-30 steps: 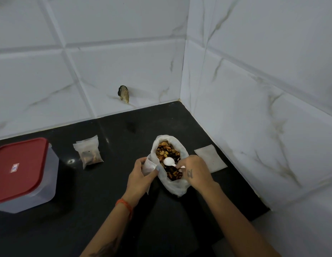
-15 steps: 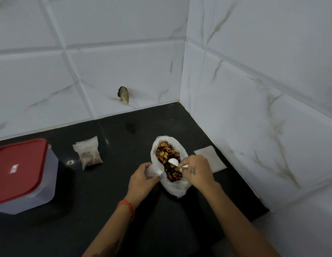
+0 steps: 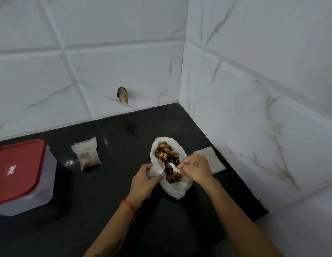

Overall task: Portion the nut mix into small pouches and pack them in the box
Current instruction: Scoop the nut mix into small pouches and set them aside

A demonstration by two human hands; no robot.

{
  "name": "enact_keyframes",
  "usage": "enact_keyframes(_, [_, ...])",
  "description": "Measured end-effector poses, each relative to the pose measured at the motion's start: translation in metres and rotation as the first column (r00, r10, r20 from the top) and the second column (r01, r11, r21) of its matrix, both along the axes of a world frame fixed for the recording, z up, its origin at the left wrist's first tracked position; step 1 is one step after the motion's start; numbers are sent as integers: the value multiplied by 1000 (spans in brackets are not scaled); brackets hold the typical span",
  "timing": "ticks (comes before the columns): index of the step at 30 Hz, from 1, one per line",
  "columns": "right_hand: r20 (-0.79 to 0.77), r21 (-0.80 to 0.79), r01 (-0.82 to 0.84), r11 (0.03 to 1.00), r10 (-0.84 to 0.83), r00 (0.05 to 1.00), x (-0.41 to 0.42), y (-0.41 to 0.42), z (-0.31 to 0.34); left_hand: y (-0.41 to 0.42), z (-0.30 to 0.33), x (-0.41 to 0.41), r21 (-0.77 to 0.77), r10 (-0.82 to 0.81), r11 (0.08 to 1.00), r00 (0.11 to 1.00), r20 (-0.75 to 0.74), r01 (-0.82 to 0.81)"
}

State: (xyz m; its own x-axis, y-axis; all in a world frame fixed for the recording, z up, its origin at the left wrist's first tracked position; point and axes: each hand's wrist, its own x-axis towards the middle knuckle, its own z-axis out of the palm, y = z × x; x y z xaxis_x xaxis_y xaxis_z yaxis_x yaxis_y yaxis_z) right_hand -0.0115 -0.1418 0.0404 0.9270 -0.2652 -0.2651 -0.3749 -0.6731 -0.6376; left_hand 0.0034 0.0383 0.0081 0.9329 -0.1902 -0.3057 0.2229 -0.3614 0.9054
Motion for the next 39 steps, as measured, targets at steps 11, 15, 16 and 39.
enact_keyframes(11, [-428, 660, 450, 601, -191, 883, 4, -23, -7, -2, -2, 2, -2, 0, 1000, 1000, -11, 0])
enact_keyframes(15, [-469, 696, 499, 516, -201, 860, 4, -24, -13, 1, -3, 3, 0, -10, 1000, 1000, -19, 10])
enact_keyframes(16, [-475, 702, 507, 501, -202, 857, 4, -24, -14, 1, -3, 3, -9, -11, 1000, 1000, -24, 10])
enact_keyframes(39, [-219, 853, 343, 394, -326, 920, -24, -19, 32, 7, 8, 4, -53, -41, 997, 966, 255, 57])
